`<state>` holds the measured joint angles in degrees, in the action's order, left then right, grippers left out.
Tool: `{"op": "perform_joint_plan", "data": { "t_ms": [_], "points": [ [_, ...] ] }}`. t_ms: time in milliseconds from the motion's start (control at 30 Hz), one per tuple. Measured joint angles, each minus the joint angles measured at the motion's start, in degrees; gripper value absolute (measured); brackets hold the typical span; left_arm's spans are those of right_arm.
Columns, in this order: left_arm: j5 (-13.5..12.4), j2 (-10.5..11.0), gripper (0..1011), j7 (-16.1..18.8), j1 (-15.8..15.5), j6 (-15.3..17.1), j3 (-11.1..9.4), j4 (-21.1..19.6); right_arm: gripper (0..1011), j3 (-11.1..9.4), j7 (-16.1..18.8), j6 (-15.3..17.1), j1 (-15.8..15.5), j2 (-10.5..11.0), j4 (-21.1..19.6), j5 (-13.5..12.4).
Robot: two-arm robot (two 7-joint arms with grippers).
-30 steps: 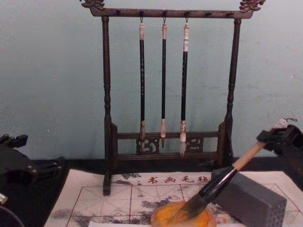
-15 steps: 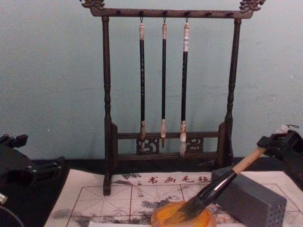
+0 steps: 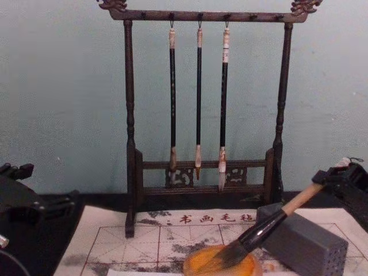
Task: Pick up the brush from the inkstone, write on the paper, then place the brush back to its original position.
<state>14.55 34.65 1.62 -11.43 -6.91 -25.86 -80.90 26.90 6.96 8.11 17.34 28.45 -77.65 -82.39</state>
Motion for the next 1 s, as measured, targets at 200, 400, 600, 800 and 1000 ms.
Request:
{"op": "perform_joint_plan", "data": {
  "t_ms": [200,400,600,800,1000],
  "points": [
    [0.0,0.0,1001,0.0,0.0,0.0,0.0,0.0,202,0.2,-0.2,0.3,0.2,0.2,0.2,-0.3],
    [0.0,0.0,1001,0.0,0.0,0.0,0.0,0.0,202,0.3,-0.5,0.5,0.3,0.2,0.5,-0.6],
    [0.0,0.0,1001,0.0,0.0,0.0,0.0,0.0,204,0.4,-0.8,0.6,0.4,0.2,0.7,-0.8],
    [0.0,0.0,1001,0.0,0.0,0.0,0.0,0.0,204,0.4,-0.7,0.6,0.4,0.2,0.7,-0.7],
    [0.0,0.0,1001,0.0,0.0,0.0,0.0,0.0,204,0.4,-0.7,0.6,0.4,0.2,0.7,-0.7]
  ]
}}
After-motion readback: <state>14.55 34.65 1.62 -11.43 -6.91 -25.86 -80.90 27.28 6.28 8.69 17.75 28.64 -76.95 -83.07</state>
